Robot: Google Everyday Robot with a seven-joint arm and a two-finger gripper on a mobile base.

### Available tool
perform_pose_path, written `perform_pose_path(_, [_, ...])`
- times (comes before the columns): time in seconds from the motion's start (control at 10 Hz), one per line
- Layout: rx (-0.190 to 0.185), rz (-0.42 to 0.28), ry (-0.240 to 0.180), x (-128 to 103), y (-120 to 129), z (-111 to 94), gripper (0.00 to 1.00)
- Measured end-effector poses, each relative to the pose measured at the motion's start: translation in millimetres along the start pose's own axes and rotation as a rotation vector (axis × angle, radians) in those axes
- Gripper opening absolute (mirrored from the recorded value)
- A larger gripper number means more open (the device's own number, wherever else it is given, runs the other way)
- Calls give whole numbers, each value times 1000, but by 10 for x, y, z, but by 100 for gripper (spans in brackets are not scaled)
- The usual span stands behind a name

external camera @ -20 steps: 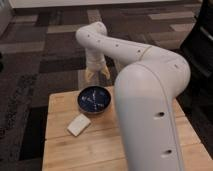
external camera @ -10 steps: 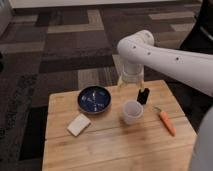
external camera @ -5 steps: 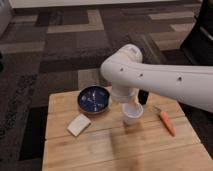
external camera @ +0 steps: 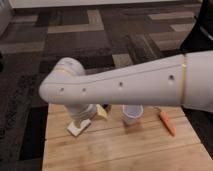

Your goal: Drag the ceramic bowl in a circle

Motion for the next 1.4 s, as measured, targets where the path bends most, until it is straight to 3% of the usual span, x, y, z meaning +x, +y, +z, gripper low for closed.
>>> perform_pose_path(0.2, [6,-109,-12,-219,295,-51,65])
perform_pose_path(0.3, [23,-180,-39,-521,412,-83,65])
perform_pose_path(0.5, [28,-222,-64,-815,424,-99,65])
perform_pose_path(0.7, [8,-261,-89,-1258,340,-71,65])
perform_pose_path(1.0, [-62,-236,-97,-1742,-95,70,65])
perform_pose_path(1.4, [-108,-131,-75,-2000,-830,240,65])
